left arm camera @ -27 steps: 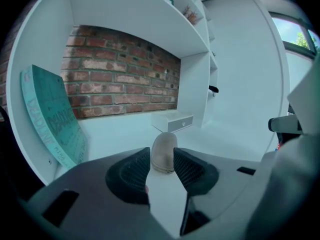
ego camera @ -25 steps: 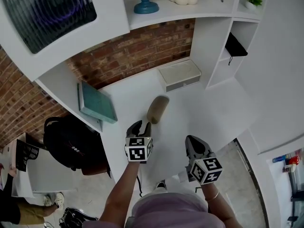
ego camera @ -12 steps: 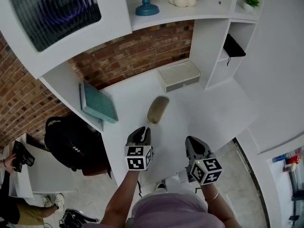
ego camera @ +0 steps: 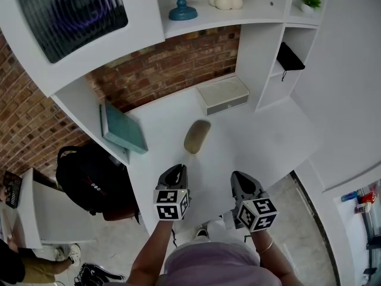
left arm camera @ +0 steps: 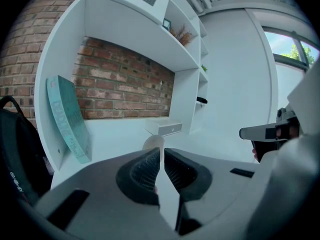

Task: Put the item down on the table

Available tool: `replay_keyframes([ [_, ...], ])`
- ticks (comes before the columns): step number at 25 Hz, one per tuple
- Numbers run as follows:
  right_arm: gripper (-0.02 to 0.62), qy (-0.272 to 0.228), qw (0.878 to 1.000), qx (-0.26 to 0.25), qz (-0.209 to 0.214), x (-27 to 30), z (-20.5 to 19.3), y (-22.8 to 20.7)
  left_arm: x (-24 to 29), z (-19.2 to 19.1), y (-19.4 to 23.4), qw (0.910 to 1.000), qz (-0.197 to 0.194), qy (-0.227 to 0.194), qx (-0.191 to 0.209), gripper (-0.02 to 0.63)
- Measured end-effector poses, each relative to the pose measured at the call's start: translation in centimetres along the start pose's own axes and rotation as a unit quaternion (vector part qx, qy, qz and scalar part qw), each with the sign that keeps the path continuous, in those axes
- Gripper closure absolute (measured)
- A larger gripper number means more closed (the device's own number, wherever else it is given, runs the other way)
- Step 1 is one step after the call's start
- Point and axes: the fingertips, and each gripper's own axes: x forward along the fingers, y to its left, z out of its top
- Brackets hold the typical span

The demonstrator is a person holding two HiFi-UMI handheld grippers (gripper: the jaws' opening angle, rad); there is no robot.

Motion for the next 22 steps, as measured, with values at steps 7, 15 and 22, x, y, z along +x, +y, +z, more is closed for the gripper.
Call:
replay_keyframes([
  [7,0.594,0.000,1.000,0.000,0.000,-0.4,-0.3,0.3,-1.5,-0.6,0.1,1.0000,0.002,-0.004,-0.006,0.601],
  [15,0.594,0.000,1.000,-0.009,0.000,-0.8,-0.2,0.8,-2.5,0.0,0.1,0.9996,-0.010,-0.021,-0.015,0.606],
  [22,0.594,0.000,1.000,-0.016,0.001,-1.0,-0.1,0.9,-2.5,0.4,0.1,0.9993,-0.014,-0.029,-0.020,0.606],
])
